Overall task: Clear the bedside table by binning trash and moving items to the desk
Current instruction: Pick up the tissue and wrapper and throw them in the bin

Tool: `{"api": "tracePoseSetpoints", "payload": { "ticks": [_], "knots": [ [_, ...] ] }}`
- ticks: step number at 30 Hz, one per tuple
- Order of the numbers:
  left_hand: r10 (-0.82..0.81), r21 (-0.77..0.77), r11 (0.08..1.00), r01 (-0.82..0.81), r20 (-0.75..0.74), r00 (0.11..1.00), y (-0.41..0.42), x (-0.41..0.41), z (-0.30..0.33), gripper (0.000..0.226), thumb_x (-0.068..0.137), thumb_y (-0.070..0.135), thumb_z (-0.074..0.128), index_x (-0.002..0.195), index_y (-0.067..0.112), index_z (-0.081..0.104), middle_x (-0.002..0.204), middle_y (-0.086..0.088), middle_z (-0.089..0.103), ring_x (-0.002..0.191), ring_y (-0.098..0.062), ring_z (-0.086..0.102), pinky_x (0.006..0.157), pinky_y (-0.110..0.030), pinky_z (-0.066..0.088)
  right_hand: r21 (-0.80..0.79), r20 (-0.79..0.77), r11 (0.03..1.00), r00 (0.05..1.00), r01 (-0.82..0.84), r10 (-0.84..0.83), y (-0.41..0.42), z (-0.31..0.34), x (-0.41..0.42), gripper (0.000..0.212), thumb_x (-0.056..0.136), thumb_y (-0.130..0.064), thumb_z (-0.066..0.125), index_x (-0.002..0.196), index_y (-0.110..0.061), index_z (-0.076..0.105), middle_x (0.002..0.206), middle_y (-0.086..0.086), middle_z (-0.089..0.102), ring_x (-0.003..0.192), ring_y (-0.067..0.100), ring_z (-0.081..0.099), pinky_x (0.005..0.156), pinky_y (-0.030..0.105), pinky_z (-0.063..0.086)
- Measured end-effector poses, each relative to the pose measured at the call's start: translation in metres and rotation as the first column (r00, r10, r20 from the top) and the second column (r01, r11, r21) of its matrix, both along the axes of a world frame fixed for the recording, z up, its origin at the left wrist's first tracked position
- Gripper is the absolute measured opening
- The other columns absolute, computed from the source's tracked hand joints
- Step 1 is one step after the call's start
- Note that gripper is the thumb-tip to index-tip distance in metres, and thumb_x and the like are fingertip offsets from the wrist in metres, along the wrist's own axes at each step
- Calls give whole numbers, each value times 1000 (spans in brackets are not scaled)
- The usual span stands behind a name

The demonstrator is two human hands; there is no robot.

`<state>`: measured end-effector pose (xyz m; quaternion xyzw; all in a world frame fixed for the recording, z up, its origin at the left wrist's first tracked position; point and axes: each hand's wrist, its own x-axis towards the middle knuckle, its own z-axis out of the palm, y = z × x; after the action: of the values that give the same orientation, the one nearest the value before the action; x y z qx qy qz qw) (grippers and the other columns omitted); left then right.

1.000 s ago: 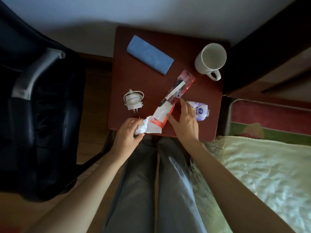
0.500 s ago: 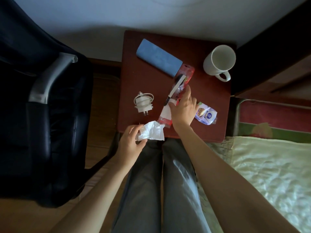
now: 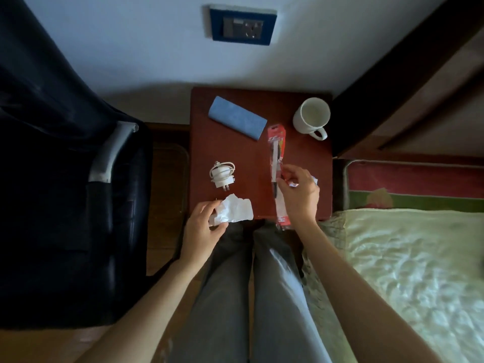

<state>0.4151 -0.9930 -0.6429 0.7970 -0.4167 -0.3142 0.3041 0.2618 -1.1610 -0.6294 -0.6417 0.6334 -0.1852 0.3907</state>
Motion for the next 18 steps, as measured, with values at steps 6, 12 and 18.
{"api": "tracePoseSetpoints", "payload": {
  "ticks": [6, 12, 18],
  "knots": [
    [-139, -55, 989, 139, 10, 990, -26, -11, 71, 50, 74, 10, 76, 119, 15, 58, 113, 1, 57, 103, -11, 56, 82, -33, 56, -131, -6, 989, 997, 70, -71, 20, 76, -57, 22, 78, -11, 74, 98, -18, 73, 92, -3, 66, 71, 10, 63, 67, 21, 51],
    [-366, -166, 915, 368, 43, 930, -46, -43, 129, 51, 68, 5, 80, 116, 9, 59, 112, -4, 61, 106, -13, 57, 88, -35, 52, -225, -11, 964, 989, 141, -147, 65, 125, -131, 14, 79, -13, 75, 91, -20, 72, 87, -6, 65, 70, 9, 65, 63, 39, 56],
    [-614, -178, 767, 617, 77, 785, -39, -111, 171, 54, 69, 8, 80, 119, 10, 59, 111, -2, 60, 104, -9, 56, 89, -19, 45, -236, 3, 902, 928, 361, -371, 150, 158, -209, 13, 82, -18, 73, 94, -22, 72, 86, -7, 65, 72, 5, 64, 66, 36, 57]
  ]
}}
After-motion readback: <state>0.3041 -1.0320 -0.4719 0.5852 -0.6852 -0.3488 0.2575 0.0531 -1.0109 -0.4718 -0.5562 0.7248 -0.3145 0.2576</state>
